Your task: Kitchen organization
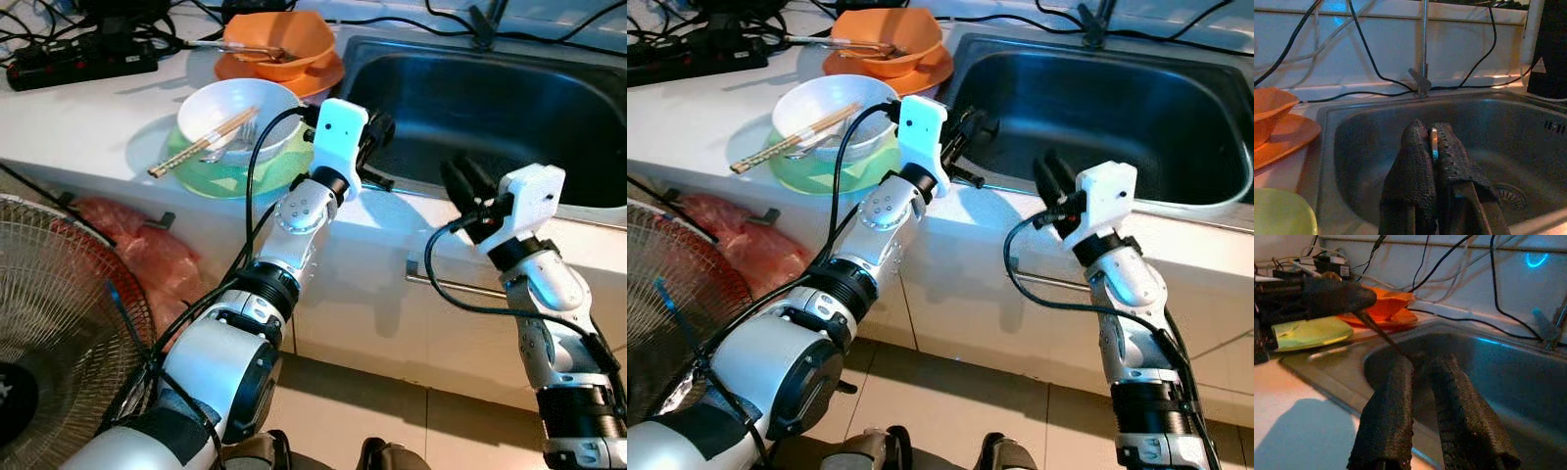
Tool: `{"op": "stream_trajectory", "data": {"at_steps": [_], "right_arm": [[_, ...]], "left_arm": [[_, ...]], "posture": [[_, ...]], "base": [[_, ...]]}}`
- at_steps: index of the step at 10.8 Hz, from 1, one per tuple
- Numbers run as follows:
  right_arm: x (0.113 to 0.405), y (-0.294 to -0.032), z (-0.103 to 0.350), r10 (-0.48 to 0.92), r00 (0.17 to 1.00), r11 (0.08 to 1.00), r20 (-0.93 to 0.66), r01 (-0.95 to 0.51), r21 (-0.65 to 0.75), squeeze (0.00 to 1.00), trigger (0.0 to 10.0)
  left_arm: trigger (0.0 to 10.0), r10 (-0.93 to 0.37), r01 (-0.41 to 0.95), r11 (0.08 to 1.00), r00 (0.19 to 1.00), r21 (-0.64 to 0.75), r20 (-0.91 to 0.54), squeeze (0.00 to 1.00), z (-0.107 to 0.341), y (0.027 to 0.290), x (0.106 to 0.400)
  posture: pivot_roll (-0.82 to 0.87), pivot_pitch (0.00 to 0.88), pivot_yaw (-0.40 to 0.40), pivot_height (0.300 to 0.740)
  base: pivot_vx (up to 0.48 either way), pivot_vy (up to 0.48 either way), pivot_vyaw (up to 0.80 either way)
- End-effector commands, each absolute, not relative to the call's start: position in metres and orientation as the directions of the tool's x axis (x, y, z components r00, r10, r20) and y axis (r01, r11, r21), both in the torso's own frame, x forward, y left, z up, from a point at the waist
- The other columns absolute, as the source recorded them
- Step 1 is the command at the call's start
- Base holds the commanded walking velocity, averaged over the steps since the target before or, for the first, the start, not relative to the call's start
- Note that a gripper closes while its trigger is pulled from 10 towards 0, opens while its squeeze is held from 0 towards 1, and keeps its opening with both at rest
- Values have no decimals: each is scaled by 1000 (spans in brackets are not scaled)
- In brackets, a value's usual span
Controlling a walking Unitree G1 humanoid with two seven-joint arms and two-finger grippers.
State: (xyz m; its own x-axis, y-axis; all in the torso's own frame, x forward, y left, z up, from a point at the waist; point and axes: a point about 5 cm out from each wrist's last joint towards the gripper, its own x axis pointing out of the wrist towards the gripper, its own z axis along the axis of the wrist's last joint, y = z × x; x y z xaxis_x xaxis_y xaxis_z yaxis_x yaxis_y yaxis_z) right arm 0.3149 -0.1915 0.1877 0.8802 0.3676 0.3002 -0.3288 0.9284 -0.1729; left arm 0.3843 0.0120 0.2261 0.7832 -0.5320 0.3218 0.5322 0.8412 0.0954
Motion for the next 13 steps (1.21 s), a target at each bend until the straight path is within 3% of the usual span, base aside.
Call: {"op": "stream_trajectory", "data": {"at_steps": [1, 4, 12, 13], "right_arm": [[313, -194, 187, 384, 878, 921, 287, -344, -182, 0, 10000], [304, -186, 192, 509, 814, 860, 280, -470, -198, 0, 10000], [297, -197, 194, 575, 782, 818, 241, -538, -205, 0, 10000], [297, -197, 194, 578, 779, 816, 242, -541, -205, 0, 10000]], "left_arm": [[10000, -554, 549, 828, 771, 114, 315, 0, 228, 8, 384], [10000, -555, 549, 828, 775, 114, 302, 0, 230, 9, 386], [10000, -547, 545, 833, 792, 91, 271, 0, 229, 12, 390], [10000, -542, 541, 837, 796, 85, 270, 898, 229, 12, 390]], "posture": [[-23, 132, 58, 740], [-25, 120, 65, 740], [-31, 158, 73, 740], [-30, 161, 74, 740]], "base": [[0, 0, 0], [0, 0, 0], [0, 0, 0], [0, 0, 0]]}}
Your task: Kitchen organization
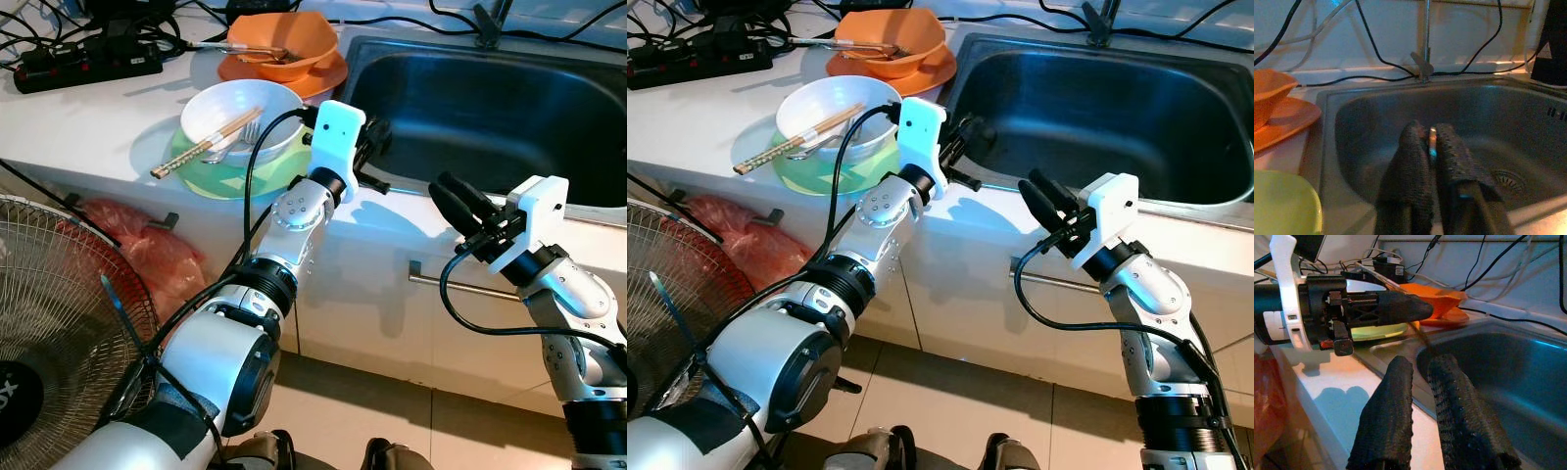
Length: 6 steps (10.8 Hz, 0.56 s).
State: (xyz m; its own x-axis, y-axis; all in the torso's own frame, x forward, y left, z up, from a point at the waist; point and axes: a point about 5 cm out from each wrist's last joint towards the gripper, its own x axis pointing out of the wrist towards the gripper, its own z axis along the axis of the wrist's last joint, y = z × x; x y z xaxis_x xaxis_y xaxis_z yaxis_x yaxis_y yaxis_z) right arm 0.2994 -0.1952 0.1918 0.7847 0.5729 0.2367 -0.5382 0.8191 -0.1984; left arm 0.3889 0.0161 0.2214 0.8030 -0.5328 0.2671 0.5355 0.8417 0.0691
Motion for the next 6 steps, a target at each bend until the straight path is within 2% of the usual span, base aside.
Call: {"op": "stream_trajectory", "data": {"at_steps": [1, 4, 5, 6], "right_arm": [[296, -196, 194, 583, 776, 812, 241, -547, -206, 0, 10000], [295, -192, 192, 590, 770, 807, 242, -557, -193, 0, 10000], [295, -191, 192, 589, 771, 808, 245, -557, -190, 0, 10000], [296, -190, 192, 588, 771, 809, 245, -557, -189, 0, 10000]], "left_arm": [[10000, -540, 539, 838, 800, 81, 263, 1000, 228, 12, 390], [10000, -547, 546, 834, 796, 84, 258, 1000, 226, 9, 389], [10000, -554, 539, 831, 784, 135, 280, 0, 232, 5, 387], [10000, -550, 523, 835, 779, 173, 302, 0, 237, 4, 386]], "posture": [[-29, 164, 76, 740], [-28, 164, 78, 740], [-28, 165, 78, 740], [-28, 165, 78, 740]], "base": [[0, 0, 0], [0, 0, 0], [0, 0, 0], [0, 0, 0]]}}
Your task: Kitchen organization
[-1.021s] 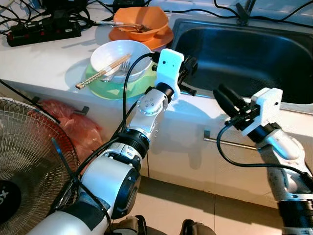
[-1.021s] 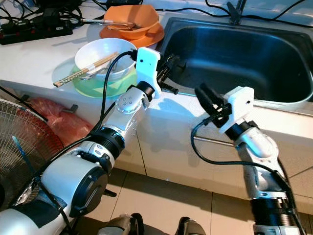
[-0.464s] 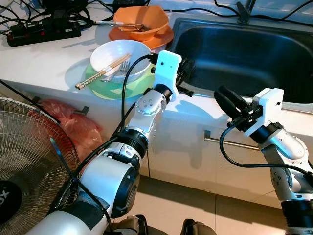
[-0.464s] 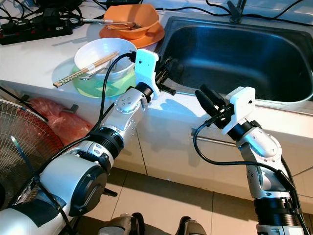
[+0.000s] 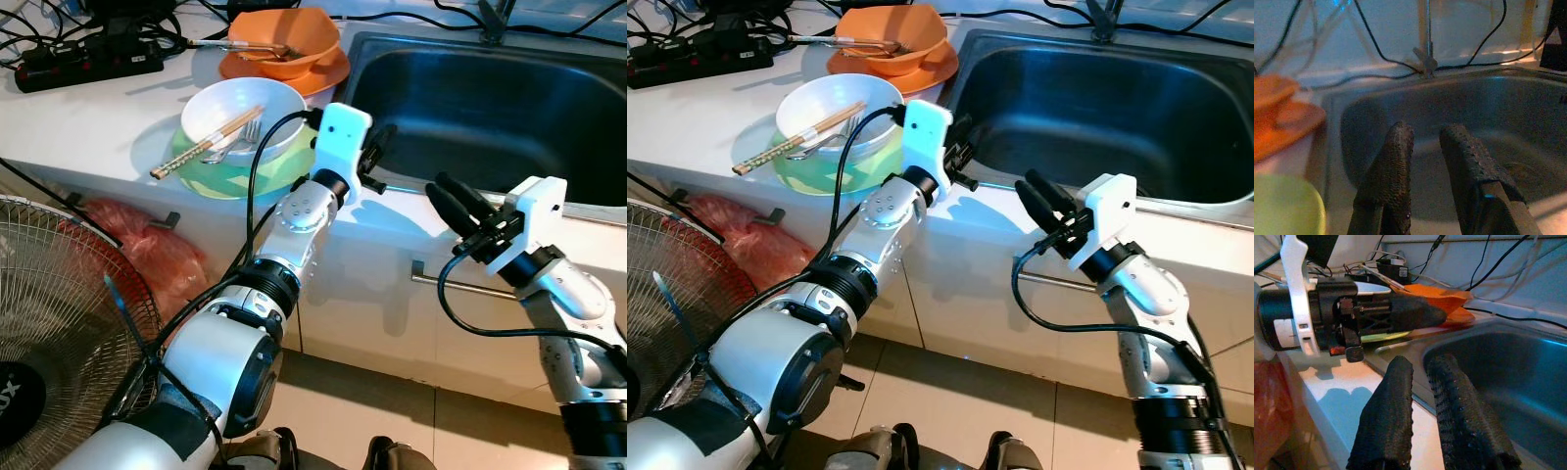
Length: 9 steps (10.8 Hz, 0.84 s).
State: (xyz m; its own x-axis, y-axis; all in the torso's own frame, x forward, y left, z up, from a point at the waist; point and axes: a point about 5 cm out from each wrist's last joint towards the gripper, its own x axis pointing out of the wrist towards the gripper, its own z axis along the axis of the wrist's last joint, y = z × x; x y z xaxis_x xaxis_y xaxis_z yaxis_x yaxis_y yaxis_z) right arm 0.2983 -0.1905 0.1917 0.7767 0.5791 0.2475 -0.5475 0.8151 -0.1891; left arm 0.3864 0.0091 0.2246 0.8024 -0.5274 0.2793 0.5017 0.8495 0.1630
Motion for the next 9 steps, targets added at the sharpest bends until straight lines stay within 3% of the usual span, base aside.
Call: {"op": "stream_trajectory", "data": {"at_steps": [1, 4, 7, 9], "right_arm": [[296, -189, 190, 586, 772, 810, 245, -557, -183, 0, 10000], [296, -185, 185, 585, 775, 811, 240, -561, -165, 0, 10000], [298, -184, 182, 589, 773, 808, 235, -569, -152, 0, 10000], [301, -182, 181, 595, 769, 803, 232, -578, -146, 0, 10000]], "left_arm": [[10000, -515, 446, 856, 777, 260, 361, 0, 245, 6, 386], [10000, -476, 155, 842, 664, 517, 576, 0, 270, 24, 362], [10000, -397, -73, 840, 593, 537, 701, 0, 273, 58, 318], [10000, -306, -144, 852, 642, 503, 703, 0, 260, 79, 301]], "posture": [[-21, 166, 78, 740], [4, 172, 78, 740], [40, 176, 65, 740], [50, 169, 55, 740]], "base": [[0, 0, 0], [0, 0, 0], [0, 0, 0], [0, 0, 0]]}}
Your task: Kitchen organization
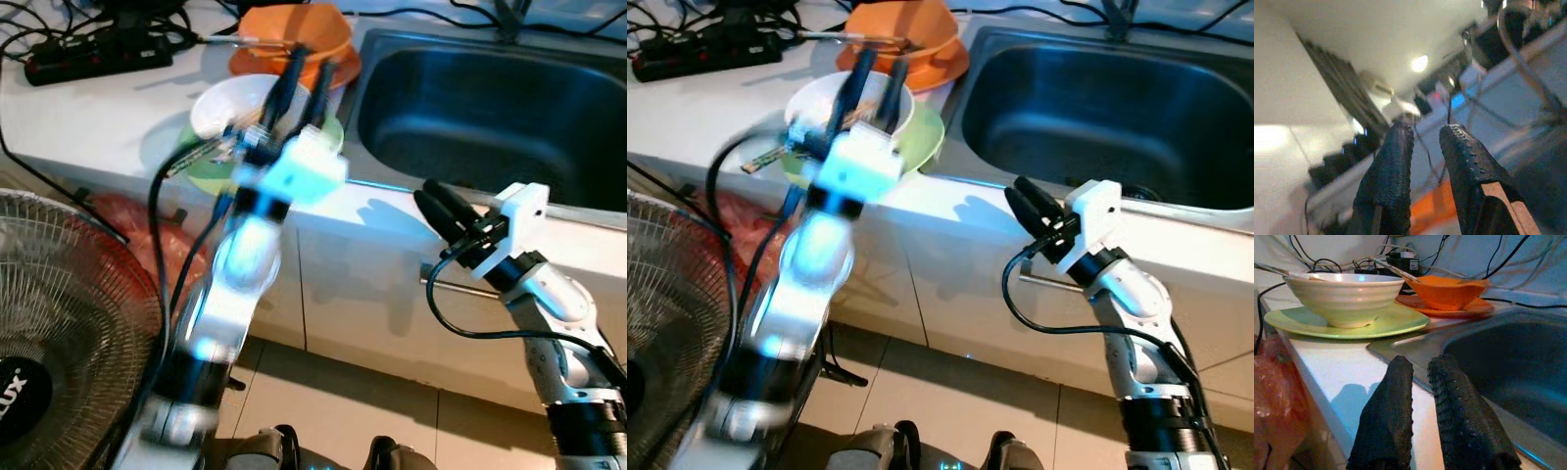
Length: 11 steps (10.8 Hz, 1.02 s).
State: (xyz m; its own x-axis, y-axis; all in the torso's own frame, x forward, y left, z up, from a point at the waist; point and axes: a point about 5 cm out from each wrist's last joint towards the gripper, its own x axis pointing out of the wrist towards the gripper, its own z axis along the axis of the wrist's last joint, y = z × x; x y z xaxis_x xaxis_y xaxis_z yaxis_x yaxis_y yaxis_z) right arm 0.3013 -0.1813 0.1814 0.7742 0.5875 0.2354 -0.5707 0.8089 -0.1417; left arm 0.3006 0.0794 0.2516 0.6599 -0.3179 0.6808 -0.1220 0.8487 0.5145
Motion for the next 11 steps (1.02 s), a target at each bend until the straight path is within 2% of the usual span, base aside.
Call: {"op": "stream_trajectory", "data": {"at_steps": [1, 8, 9, 11], "right_arm": [[302, -181, 180, 599, 768, 800, 227, -581, -147, 0, 10000], [304, -180, 175, 606, 767, 796, 211, -589, -140, 0, 10000], [304, -180, 174, 606, 768, 795, 208, -590, -137, 0, 10000], [305, -180, 173, 608, 767, 794, 205, -593, -135, 0, 10000]], "left_arm": [[10000, -295, -135, 854, 670, 502, 681, 0, 250, 85, 297], [10000, -252, -208, 782, 756, 587, 604, 0, 213, 122, 261], [10000, -219, -232, 788, 760, 570, 612, 1000, 212, 127, 257], [10000, -189, -253, 797, 759, 549, 623, 1000, 213, 132, 256]], "posture": [[53, 164, 52, 740], [71, 178, 37, 740], [80, 185, 32, 740], [78, 189, 29, 740]], "base": [[0, 0, 0], [0, 0, 0], [0, 0, 0], [0, 0, 0]]}}
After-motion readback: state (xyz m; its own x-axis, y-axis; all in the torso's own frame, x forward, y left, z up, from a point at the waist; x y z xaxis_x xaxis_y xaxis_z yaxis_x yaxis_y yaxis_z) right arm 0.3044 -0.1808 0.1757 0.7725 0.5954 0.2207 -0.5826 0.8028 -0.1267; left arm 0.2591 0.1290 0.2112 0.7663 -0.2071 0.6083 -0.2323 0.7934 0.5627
